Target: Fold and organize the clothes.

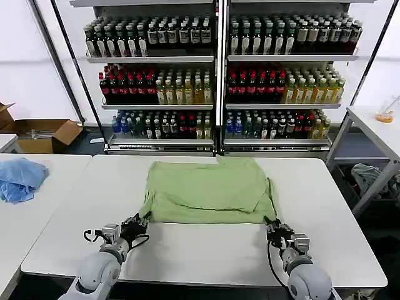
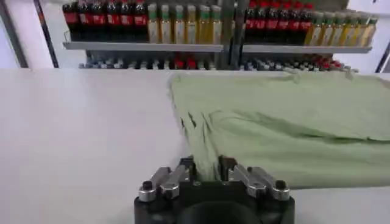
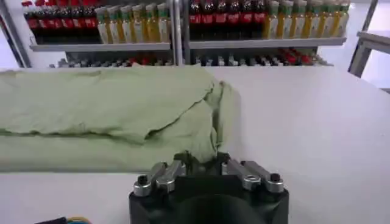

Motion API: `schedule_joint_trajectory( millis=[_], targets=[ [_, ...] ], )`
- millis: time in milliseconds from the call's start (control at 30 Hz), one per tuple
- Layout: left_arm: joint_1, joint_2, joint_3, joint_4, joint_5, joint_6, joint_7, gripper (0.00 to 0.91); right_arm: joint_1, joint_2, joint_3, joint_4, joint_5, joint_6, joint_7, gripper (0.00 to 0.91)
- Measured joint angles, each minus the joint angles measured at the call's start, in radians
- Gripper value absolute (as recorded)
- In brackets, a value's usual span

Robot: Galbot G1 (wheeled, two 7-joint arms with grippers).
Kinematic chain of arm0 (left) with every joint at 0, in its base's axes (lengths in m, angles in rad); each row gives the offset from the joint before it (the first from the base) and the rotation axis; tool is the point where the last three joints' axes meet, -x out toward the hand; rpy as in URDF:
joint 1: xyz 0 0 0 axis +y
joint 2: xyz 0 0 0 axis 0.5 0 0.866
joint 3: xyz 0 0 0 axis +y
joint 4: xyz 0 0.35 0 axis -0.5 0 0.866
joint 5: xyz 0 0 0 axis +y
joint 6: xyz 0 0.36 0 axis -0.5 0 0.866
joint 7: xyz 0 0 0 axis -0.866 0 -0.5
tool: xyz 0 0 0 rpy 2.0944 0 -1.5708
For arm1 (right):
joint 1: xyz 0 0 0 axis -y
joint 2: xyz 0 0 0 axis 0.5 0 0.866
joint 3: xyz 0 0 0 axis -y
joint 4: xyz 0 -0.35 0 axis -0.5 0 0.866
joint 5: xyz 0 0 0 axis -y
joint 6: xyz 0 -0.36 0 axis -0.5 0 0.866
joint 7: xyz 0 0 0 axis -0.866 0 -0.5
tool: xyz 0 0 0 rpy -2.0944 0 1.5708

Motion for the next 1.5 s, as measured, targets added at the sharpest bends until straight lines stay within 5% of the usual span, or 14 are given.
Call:
schedule_joint_trajectory(
  millis=[767, 800, 833, 867, 1433, 1467, 1500],
  targets=[
    [0.189, 0.035, -0.072, -0.192, -0.035, -0.001, -0.010, 0.050, -0.385, 0.024, 0.123, 0.283, -0.116, 0.039, -0.001, 0.000],
    [0.202, 0.036, -0.077, -0.198, -0.037, -0.003, -0.009, 0.050, -0.399, 0.027, 0.132, 0.291, -0.122, 0.040, 0.000, 0.544],
    [0.212, 0.038, -0.080, -0.202, -0.037, -0.003, -0.010, 0.050, -0.407, 0.029, 0.139, 0.296, -0.127, 0.040, 0.003, 0.826],
    [0.219, 0.040, -0.084, -0.206, -0.037, -0.005, -0.010, 0.050, -0.411, 0.030, 0.146, 0.299, -0.131, 0.039, 0.005, 0.907],
    [0.241, 0.057, -0.094, -0.207, -0.043, -0.009, -0.011, 0.050, -0.071, 0.069, 0.061, 0.102, -0.069, -0.024, 0.048, 0.907],
    [0.241, 0.058, -0.094, -0.207, -0.043, -0.009, -0.012, 0.050, -0.054, 0.071, 0.053, 0.085, -0.064, -0.026, 0.049, 0.877],
    [0.241, 0.058, -0.094, -0.206, -0.043, -0.009, -0.011, 0.050, -0.040, 0.074, 0.047, 0.070, -0.059, -0.028, 0.051, 0.736]
  ],
)
